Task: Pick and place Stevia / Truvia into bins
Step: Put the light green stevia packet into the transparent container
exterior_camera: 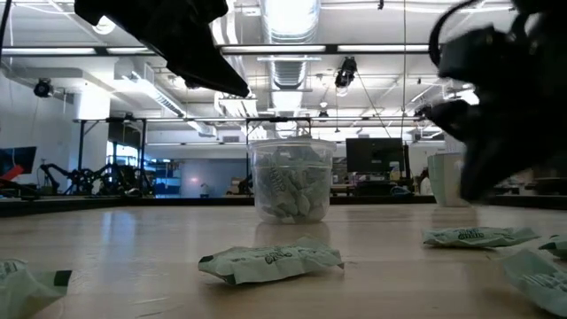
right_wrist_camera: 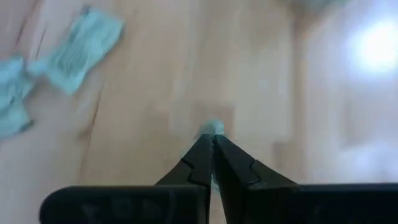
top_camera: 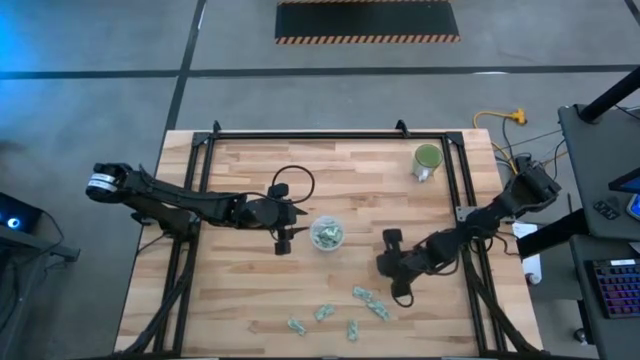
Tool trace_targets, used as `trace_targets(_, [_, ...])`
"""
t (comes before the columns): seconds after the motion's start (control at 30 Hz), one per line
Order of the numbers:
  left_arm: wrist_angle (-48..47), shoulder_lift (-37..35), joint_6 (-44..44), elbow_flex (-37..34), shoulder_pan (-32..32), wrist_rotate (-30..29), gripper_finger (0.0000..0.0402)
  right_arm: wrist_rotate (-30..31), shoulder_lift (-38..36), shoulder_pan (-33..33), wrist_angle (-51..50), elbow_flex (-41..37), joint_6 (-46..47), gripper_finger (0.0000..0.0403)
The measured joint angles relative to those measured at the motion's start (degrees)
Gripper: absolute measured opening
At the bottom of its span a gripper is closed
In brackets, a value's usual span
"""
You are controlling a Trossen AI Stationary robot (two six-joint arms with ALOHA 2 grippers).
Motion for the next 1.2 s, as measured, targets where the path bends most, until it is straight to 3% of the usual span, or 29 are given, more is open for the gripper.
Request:
trace_targets(0.27, [-0.2, 0.0, 0.0, 0.0, 0.0, 0.0, 0.0169, 19.2, -0.5, -0.4, 0.0, 7.8, -16.6, 0.0009])
trace_targets(0.4, [-0.5, 0.0, 0.5, 0.0, 0.0, 0.0, 0.0169, 22.3, -0.5, -3.3, 2.2, 11.9, -22.2, 0.0009])
trace_targets(0.5, [-0.7, 0.0, 0.5, 0.0, 0.0, -0.1, 0.0169, 19.7, -0.5, -6.5, 5.5, 14.0, -25.4, 0.0009])
trace_targets(0.67, [-3.4, -0.1, 0.4, -0.1, 0.0, -0.7, 0.0169, 8.1, 0.4, -12.6, 11.7, 15.7, -28.2, 0.0008])
trace_targets(0.83, [-10.3, -1.6, -1.1, -0.1, 0.0, -8.6, 0.0169, -2.3, 3.3, -17.2, 14.6, 16.6, -27.7, 0.0009])
trace_targets(1.0, [-16.7, -4.0, -4.4, -0.6, 0.0, -15.5, 0.0169, -4.1, 8.1, -19.0, 14.3, 18.3, -26.6, 0.0008])
trace_targets(1.2, [-17.5, -6.4, -5.4, -1.9, 0.0, -16.1, 0.0169, -4.3, 12.6, -19.5, 14.2, 20.1, -25.7, 0.0008])
